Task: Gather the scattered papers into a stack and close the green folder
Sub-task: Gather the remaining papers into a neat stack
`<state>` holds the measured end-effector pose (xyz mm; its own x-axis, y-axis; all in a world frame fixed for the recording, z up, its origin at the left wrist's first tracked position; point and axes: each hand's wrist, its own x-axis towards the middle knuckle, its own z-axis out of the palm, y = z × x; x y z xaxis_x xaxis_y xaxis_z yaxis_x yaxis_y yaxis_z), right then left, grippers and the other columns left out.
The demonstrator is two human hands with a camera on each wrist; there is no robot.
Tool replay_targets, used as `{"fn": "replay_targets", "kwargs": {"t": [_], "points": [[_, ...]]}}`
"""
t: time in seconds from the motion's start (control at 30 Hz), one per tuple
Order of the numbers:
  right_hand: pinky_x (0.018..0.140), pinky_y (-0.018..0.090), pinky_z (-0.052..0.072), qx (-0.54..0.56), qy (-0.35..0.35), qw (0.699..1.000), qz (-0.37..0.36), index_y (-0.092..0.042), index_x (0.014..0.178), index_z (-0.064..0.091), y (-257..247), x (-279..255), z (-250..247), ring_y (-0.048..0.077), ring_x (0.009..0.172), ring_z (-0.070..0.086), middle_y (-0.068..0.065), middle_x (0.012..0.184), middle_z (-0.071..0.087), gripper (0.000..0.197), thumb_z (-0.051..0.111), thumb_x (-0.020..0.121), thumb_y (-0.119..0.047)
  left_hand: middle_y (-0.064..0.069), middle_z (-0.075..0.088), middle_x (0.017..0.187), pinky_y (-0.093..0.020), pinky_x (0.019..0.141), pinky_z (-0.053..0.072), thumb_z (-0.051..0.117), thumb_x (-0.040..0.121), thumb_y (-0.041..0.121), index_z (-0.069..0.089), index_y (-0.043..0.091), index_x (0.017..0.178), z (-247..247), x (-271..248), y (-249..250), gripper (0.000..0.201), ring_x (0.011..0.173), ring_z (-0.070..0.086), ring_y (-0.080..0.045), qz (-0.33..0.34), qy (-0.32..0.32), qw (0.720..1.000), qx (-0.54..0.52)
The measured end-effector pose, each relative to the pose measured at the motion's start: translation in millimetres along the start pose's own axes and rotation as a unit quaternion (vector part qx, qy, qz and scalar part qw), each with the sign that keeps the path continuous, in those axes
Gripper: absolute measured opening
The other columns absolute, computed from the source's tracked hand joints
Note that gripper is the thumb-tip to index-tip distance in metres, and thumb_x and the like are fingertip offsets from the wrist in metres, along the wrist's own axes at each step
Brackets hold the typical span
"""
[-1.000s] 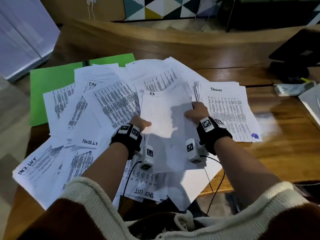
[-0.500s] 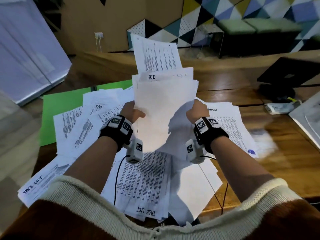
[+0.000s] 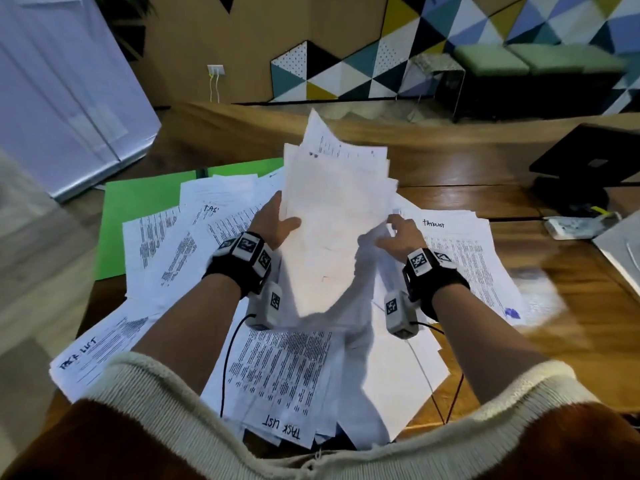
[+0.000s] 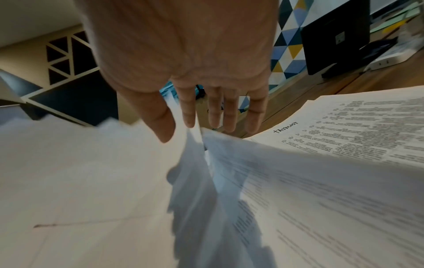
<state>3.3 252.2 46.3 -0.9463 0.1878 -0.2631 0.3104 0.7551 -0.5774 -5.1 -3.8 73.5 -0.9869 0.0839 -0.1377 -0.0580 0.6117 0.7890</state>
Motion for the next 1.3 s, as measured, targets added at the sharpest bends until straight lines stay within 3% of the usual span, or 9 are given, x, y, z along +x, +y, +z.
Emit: {"fn": "replay_targets", "kwargs": {"t": [0.23,0.37,0.47,0.63,0.8,0.93,1.03,1.17,1.3], "points": [[0.091,0.027,0.042,-0.066,-0.123,0.989,0.054,-0.009,0.136,0.044,10.1,1.9,38.0,0.028,0.124,0.05,0.012,0.139,0.049,0.057,0.065,0.085,-0.021,-0.019,0.043,0.143,-0.034,0.104,0.038,0.062,0.088,0.021,0.037,-0.002,0.14,28.2,-4.4,-55.1,0.062,0.13,0.044,-0.032,-0.211,-0.045,0.972,0.089],[0.073,0.027,0.045,-0.065,-0.172,0.977,0.112,0.0,0.137,0.037,35.9,-0.4,69.2,0.03,0.109,0.058,0.016,0.132,0.053,0.062,0.065,0.085,-0.019,-0.019,0.049,0.136,-0.03,0.094,0.041,0.067,0.086,0.019,0.039,-0.005,0.136,44.8,-21.2,-96.9,0.062,0.125,0.048,-0.032,-0.288,-0.071,0.951,0.084],[0.09,0.038,0.049,-0.043,-0.178,0.972,0.146,-0.003,0.144,0.029,48.3,2.4,86.0,0.033,0.119,0.052,0.016,0.142,0.043,0.074,0.068,0.084,-0.021,-0.018,0.049,0.139,-0.039,0.103,0.043,0.078,0.072,0.033,0.036,-0.001,0.14,58.9,-6.6,-147.0,0.087,0.125,0.05,-0.033,-0.322,-0.066,0.944,0.03],[0.099,0.041,0.046,0.004,-0.181,0.975,0.131,-0.002,0.146,0.023,41.7,8.8,96.5,0.035,0.128,0.044,0.017,0.148,0.034,0.083,0.071,0.082,-0.026,-0.021,0.032,0.149,-0.038,0.106,0.038,0.071,0.083,0.022,0.013,-0.003,0.148,57.3,-9.5,-116.7,0.091,0.135,0.038,-0.033,-0.355,-0.029,0.934,0.012],[0.109,0.041,0.037,0.043,-0.207,0.973,0.093,-0.001,0.145,0.027,34.7,21.8,122.6,0.033,0.134,0.04,0.015,0.145,0.038,0.108,0.075,0.062,-0.051,-0.019,0.04,0.144,-0.036,0.101,0.04,0.068,0.084,0.016,0.02,-0.001,0.145,67.6,4.6,-107.5,0.08,0.13,0.043,-0.032,-0.344,-0.014,0.939,-0.002],[0.099,0.031,0.038,0.029,-0.185,0.976,0.112,-0.001,0.145,0.027,24.6,12.2,117.2,0.032,0.13,0.043,0.016,0.143,0.042,0.07,0.064,0.087,-0.018,-0.016,0.035,0.149,-0.038,0.104,0.038,0.069,0.082,0.011,0.019,0.003,0.148,66.2,10.9,-105.9,0.083,0.134,0.039,-0.032,-0.342,-0.01,0.939,-0.019],[0.104,0.04,0.039,-0.078,-0.06,0.983,0.152,-0.008,0.136,0.043,32.0,21.2,101.0,0.033,0.126,0.044,0.017,0.139,0.045,0.053,0.056,0.089,-0.027,-0.016,0.035,0.149,-0.033,0.106,0.035,0.067,0.084,0.007,0.024,0.002,0.147,55.8,11.3,-112.2,0.077,0.135,0.038,-0.03,-0.36,0.004,0.933,-0.002],[0.108,0.055,0.032,-0.138,0.035,0.942,0.304,-0.007,0.143,0.023,56.5,17.3,58.5,0.036,0.136,0.028,0.02,0.148,0.024,0.075,0.065,0.086,-0.03,-0.016,0.046,0.141,-0.029,0.097,0.04,0.06,0.087,0.004,0.037,0.0,0.138,46.0,4.0,-125.5,0.056,0.128,0.046,-0.03,-0.372,0.052,0.927,0.009],[0.108,0.05,0.034,-0.068,-0.032,0.949,0.305,-0.004,0.149,0.008,73.6,16.8,39.0,0.038,0.138,0.03,0.021,0.152,0.023,0.094,0.072,0.082,-0.023,-0.02,0.056,0.121,-0.022,0.08,0.034,0.054,0.092,0.001,0.022,-0.001,0.146,45.4,-0.1,-129.4,0.063,0.118,0.051,-0.022,-0.373,0.056,0.926,-0.009]]}}
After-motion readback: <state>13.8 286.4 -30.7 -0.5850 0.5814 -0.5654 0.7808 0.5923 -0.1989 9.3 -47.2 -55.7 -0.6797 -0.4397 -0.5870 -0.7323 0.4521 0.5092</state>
